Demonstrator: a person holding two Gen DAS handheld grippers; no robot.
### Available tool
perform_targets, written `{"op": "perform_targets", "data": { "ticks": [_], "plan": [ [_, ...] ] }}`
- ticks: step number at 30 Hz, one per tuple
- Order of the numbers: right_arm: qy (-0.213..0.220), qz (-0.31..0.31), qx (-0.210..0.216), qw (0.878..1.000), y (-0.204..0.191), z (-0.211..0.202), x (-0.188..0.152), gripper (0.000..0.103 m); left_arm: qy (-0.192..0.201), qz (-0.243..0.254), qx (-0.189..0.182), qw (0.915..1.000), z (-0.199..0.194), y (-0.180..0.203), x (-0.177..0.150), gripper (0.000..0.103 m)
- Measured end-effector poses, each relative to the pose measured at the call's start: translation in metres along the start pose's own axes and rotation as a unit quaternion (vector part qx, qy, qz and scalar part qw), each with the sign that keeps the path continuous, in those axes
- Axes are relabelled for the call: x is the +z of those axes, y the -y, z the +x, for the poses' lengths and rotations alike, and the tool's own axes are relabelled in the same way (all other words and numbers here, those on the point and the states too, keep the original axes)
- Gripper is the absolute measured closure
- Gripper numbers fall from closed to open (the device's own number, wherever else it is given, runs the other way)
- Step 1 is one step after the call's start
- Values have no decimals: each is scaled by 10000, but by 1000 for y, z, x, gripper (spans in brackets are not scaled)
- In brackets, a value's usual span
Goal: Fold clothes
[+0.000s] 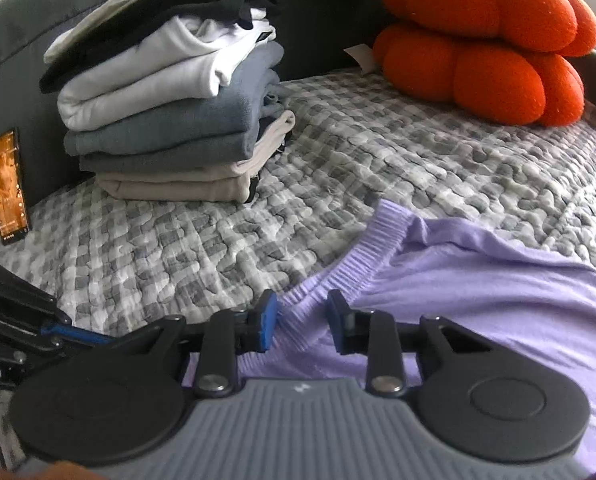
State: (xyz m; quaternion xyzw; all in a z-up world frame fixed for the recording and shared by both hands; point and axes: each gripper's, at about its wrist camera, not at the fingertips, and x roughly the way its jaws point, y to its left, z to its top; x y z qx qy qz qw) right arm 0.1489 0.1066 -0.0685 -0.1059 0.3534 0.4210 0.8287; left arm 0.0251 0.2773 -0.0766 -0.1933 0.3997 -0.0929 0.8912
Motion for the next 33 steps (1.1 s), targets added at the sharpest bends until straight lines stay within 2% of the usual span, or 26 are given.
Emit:
{"op": "perform_targets", "data": {
  "ticks": [8, 13, 17, 23, 28, 33],
  "plan": [
    [189, 14, -65, 9998, -4, 3, 4, 68, 124, 180, -25, 9998, -3, 7, -1, 96],
    [314, 338, 48, 9989, 9, -16, 7, 68, 224, 187, -77, 9995, -6, 11, 2, 85],
    [335, 388, -92, 9986, 20, -38, 5, 63, 298, 242, 80, 9992, -7, 19, 5, 66],
    [438, 525, -258, 9973, 40, -72, -8, 55, 484, 208, 380, 9979, -11, 30, 13, 58],
    [520, 645, -440, 9956, 56, -95, -23, 52, 626, 360, 520, 9960, -11, 49, 22, 53],
    [590, 777, -597, 9934, 73, -116, -37, 47, 674, 586, 491, 9948, -5, 75, 30, 49]
  ]
}}
